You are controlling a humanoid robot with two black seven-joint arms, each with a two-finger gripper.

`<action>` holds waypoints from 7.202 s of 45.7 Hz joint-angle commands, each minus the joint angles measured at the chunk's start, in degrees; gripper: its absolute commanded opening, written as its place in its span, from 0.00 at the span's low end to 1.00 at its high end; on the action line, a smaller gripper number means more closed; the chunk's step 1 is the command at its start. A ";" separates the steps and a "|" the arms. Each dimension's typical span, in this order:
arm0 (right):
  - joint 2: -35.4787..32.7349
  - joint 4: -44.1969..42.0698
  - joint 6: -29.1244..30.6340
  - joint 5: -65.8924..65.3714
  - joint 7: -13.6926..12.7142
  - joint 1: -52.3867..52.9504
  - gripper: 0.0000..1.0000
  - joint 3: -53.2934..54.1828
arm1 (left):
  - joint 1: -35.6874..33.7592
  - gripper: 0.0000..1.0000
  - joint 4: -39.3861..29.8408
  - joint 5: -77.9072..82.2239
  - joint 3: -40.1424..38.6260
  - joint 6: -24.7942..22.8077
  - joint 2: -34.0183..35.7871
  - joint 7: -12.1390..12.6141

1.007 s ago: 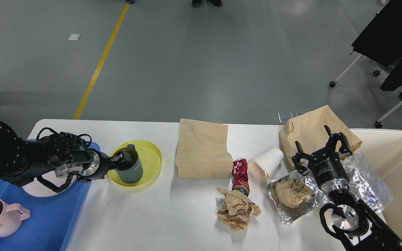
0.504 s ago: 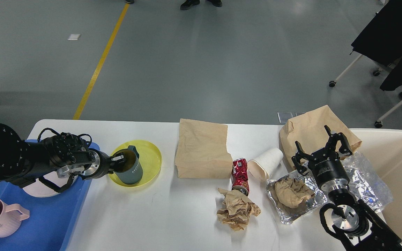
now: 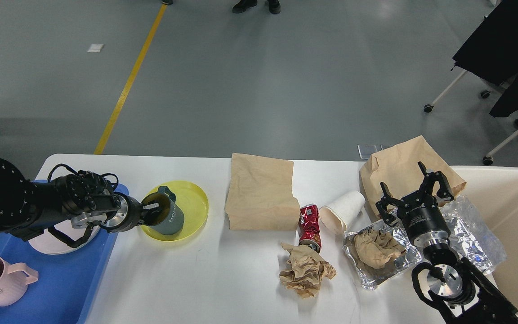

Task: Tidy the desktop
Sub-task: 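Grasp the grey-green mug on the yellow plate with the left gripper, then lift the grey-green mug and set it on the blue tray, then release the mug and move the left gripper to the yellow plate, then grip the edge of the yellow plate with the left gripper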

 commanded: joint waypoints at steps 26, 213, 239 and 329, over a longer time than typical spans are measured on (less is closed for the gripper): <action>-0.09 -0.08 0.00 0.00 -0.01 0.00 1.00 0.00 | -37.14 0.00 -33.02 4.54 14.43 -12.89 7.84 -0.99; 0.00 0.00 0.00 0.00 -0.01 0.00 1.00 0.00 | -62.56 0.90 -45.16 2.96 16.46 -25.02 -1.65 -6.00; -0.09 0.00 0.00 0.00 -0.01 0.00 1.00 0.00 | -52.11 0.95 -41.03 -0.03 14.70 -22.04 -1.47 -6.62; 0.00 0.00 0.00 0.00 0.08 0.00 1.00 0.00 | 9.68 0.82 -3.51 -19.98 -18.17 16.64 4.07 3.49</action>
